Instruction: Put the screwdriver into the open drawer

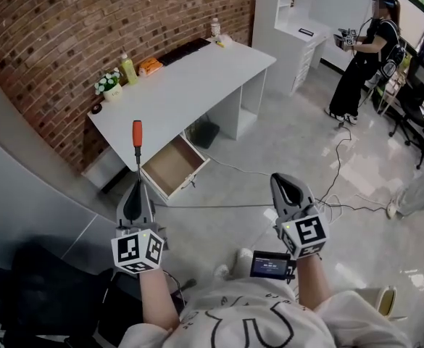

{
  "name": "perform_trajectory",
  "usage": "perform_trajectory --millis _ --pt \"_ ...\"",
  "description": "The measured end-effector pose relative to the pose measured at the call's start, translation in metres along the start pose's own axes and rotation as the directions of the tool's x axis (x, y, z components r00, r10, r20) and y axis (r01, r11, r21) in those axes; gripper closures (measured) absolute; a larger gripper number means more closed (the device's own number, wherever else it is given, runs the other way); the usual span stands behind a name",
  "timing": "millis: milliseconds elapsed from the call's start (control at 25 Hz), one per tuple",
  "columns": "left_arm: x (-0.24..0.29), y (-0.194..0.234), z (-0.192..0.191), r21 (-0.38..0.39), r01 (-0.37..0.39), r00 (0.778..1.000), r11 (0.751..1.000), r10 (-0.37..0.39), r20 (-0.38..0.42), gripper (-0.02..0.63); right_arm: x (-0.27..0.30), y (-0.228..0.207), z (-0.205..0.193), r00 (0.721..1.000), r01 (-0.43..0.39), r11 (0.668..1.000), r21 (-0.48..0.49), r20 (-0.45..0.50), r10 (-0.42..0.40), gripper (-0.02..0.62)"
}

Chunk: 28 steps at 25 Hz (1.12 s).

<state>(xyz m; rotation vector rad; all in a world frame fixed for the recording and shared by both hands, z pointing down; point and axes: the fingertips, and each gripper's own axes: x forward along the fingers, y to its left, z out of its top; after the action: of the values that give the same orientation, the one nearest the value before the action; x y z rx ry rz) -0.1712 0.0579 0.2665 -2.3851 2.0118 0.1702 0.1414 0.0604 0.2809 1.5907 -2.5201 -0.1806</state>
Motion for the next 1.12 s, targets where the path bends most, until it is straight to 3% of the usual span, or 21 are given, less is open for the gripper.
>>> perform_trajectory --millis 360,800,1120 --pt "0.047 0.018 -0.024 -0.025 -0.043 0.998 0.999 0.042 -0.036 0.586 0.064 -0.022 -0.009 0.999 -0.037 0.999 -0.012 -0.027 0.037 0.576" --pt "0.176 0.041 -0.028 -0.004 -0.082 0.996 0.997 0.081 -0.038 0.586 0.198 -0.087 -0.007 0.998 -0.062 0.998 0.006 -0.012 0.062 0.575" --pt "0.246 0.045 -0.049 0.000 -0.097 0.992 0.995 0.097 -0.085 0.586 0.263 -0.126 -0.020 0.996 -0.077 0.997 0.027 -0.041 0.078 0.575"
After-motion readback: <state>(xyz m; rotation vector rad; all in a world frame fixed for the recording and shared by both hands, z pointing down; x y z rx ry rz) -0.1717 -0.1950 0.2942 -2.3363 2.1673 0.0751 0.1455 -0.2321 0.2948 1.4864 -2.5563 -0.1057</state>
